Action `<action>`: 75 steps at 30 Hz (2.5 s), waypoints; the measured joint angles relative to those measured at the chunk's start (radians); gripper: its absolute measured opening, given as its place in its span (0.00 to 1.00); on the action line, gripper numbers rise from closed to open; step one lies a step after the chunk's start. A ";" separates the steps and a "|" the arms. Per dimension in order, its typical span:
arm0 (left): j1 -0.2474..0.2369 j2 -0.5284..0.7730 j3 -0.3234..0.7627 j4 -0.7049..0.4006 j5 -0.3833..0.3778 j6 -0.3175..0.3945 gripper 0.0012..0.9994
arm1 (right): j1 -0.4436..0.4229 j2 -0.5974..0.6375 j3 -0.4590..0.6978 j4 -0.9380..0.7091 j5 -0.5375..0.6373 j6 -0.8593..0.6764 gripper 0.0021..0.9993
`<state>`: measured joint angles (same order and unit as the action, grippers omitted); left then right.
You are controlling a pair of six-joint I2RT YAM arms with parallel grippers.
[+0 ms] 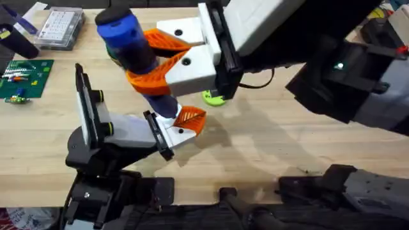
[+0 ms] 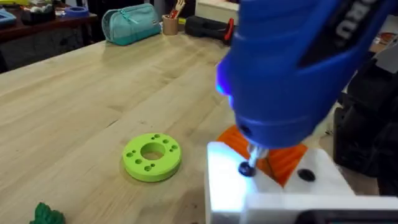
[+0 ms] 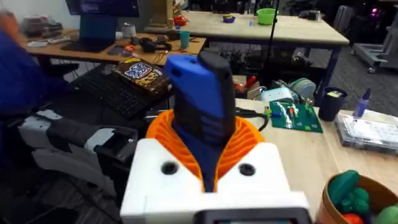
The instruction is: Pick up the gripper from the table and insert it into the empty holder that is missing its gripper. Then pick up a screw, insert it into the mounting hole, and use the screwdriver to tighten it. Finally, clean up the table by picking up the vegetable and placing it into the bucket.
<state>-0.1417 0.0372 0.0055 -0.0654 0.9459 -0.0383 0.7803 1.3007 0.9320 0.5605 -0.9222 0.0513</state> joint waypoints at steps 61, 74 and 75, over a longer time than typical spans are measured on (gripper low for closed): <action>0.000 0.000 0.000 -0.006 0.000 0.000 0.01 | -0.010 0.002 -0.029 0.132 -0.003 0.054 0.05; 0.000 0.000 0.000 -0.006 0.000 0.000 0.01 | -0.010 0.002 -0.031 0.064 -0.003 0.049 0.05; 0.000 0.000 0.000 -0.006 0.000 0.000 0.01 | -0.010 0.002 -0.031 0.060 -0.003 0.046 0.05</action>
<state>-0.1417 0.0372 0.0055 -0.0711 0.9459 -0.0383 0.7700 1.3029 0.9012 0.6209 -0.9253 0.0971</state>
